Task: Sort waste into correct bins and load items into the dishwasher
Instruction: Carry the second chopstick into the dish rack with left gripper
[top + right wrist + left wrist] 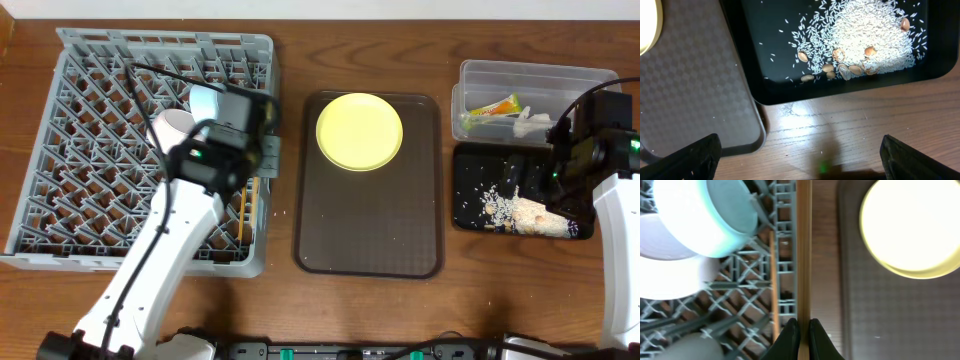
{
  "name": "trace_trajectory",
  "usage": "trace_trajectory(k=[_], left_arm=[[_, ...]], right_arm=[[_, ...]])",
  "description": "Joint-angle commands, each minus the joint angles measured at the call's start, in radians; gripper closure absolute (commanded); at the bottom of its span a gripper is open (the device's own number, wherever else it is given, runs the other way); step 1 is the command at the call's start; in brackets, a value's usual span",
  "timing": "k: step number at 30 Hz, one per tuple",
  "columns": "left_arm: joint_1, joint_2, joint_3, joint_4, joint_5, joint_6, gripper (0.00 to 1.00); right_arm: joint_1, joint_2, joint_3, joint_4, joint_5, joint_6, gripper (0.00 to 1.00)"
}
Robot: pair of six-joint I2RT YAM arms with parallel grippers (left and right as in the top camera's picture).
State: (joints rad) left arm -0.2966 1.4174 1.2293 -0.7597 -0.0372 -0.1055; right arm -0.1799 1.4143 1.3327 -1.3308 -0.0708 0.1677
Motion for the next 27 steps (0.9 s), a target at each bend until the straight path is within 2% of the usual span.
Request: trace_trajectory(k=[1, 8, 9, 10, 13, 16, 22, 27], left_arm=[[0.067, 0.056, 0.007, -0.006, 0.072, 0.128, 0.92], [0.111, 0.173, 0.007, -0.003, 0.076, 0.128, 0.91], [0.11, 0.174, 0.007, 0.0, 0.076, 0.128, 0.89], [0.109, 0.173, 0.008, 0.004, 0.08, 0.128, 0.83], [0.109, 0.153, 0.014, 0.009, 0.124, 0.128, 0.56], [0.108, 0.114, 0.027, 0.013, 0.195, 0.127, 0.47], [0.064, 0.052, 0.084, 0.004, 0.239, 0.069, 0.41], [0.024, 0.069, 0.292, -0.136, 0.2, 0.029, 0.41]], right_arm=[[-0.024, -0.009, 0.02, -0.001, -0.002, 0.0, 0.01], [-0.024, -0.009, 0.02, -0.001, -0.002, 0.0, 0.01], [-0.024, -0.009, 0.02, -0.001, -0.002, 0.0, 0.01], [-0.024, -0.009, 0.02, -0.001, -0.002, 0.0, 0.01], [-0.024, -0.009, 0.02, -0.001, -0.002, 0.0, 0.01], [-0.024, -0.009, 0.02, -0.001, -0.002, 0.0, 0.01], [-0.024, -0.009, 0.02, 0.002, -0.002, 0.0, 0.01], [-0.024, -0.009, 0.02, 0.002, -0.002, 0.0, 0.01]])
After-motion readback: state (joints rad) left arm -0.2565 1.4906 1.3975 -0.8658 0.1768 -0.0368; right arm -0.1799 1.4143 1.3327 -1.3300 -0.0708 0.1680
